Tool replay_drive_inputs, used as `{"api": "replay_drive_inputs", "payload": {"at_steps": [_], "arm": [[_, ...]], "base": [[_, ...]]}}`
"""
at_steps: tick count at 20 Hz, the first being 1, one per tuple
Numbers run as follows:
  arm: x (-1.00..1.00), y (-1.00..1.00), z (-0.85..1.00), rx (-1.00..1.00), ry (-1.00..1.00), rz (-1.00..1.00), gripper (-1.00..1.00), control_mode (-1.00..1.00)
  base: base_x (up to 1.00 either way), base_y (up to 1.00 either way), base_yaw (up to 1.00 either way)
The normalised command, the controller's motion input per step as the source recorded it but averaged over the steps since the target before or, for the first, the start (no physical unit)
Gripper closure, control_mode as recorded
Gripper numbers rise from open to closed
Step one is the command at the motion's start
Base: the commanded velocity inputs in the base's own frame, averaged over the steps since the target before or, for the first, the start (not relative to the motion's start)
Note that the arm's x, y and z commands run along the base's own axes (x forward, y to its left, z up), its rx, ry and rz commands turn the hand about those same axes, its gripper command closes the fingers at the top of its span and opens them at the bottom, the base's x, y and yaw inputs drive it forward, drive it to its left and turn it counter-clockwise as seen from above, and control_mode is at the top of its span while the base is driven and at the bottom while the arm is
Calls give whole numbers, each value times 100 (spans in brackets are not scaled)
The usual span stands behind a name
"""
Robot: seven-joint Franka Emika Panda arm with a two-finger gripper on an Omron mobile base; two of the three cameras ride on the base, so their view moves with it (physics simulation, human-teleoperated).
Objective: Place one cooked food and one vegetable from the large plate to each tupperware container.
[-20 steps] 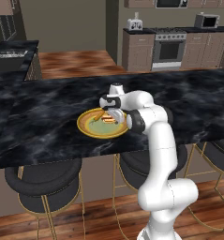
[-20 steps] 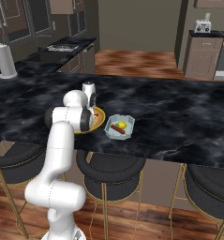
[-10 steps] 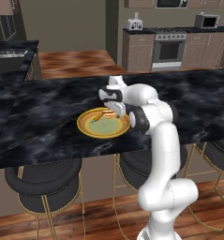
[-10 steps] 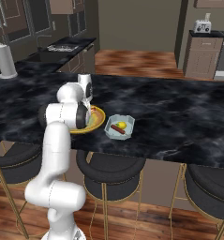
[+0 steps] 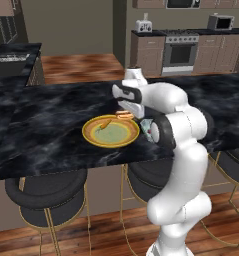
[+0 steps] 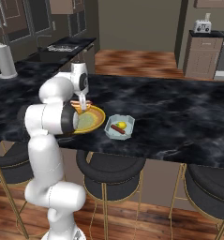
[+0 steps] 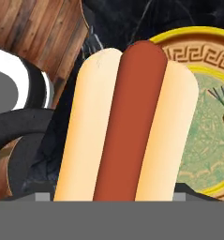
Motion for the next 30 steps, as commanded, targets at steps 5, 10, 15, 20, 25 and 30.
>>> {"api": "replay_drive_inputs", "payload": {"at_steps": [5, 10, 15, 20, 25, 30], "arm": [[-100, -24, 31, 0, -4, 0, 100, -100], [-100, -20, 12, 0, -2, 0, 100, -100], [-39, -4, 0, 0, 0, 1, 100, -100], [1, 0, 0, 0, 0, 0, 100, -100], [0, 0, 0, 0, 0, 0, 100, 100], [0, 0, 0, 0, 0, 0, 100, 100]], "base": [[0, 0, 0], [0, 0, 0], [0, 0, 0], [0, 0, 0], [0, -85, 0], [6, -100, 0]]}}
